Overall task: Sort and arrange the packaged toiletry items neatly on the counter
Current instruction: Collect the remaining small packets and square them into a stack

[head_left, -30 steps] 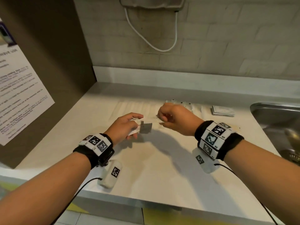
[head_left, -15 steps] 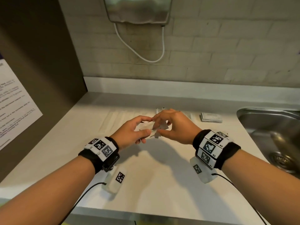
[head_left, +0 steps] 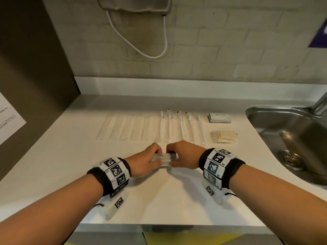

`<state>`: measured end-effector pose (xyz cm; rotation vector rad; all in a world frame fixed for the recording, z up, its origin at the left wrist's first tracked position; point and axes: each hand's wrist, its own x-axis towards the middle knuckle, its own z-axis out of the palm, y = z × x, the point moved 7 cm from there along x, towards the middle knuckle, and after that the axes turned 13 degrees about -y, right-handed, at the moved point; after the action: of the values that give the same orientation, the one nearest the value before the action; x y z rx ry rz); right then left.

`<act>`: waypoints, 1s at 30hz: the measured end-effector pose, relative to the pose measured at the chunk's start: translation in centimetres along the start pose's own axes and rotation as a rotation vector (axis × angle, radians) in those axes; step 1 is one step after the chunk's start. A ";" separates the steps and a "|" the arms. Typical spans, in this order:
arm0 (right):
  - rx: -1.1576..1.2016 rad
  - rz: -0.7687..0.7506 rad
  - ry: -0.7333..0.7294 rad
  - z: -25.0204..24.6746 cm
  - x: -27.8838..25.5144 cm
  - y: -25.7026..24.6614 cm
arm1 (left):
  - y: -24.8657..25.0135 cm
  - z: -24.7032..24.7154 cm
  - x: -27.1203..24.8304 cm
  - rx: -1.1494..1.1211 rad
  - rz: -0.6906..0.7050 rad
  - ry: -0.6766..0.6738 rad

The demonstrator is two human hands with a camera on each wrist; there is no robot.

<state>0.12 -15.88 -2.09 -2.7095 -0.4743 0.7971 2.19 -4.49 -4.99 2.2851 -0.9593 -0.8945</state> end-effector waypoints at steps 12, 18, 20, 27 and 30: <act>0.054 0.034 0.108 1.8 0.4 0.0 | -1.2 1.8 0.2 0.235 -0.134 -0.184; 0.092 0.034 0.148 2.0 -0.3 0.0 | -0.6 2.1 -0.1 0.299 -0.124 -0.214; 0.082 0.032 0.140 2.0 -0.4 -0.1 | -0.3 2.4 -0.1 0.332 -0.122 -0.238; 0.091 0.070 0.127 2.2 -0.5 0.3 | -0.1 1.8 -0.2 0.321 -0.105 -0.163; 0.094 0.091 0.127 1.9 -0.4 0.5 | -0.1 0.6 -0.4 0.317 -0.080 -0.113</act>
<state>-1.16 -16.23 -3.57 -2.6889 -0.2802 0.6478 1.54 -4.23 -5.29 2.5766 -1.1343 -0.9721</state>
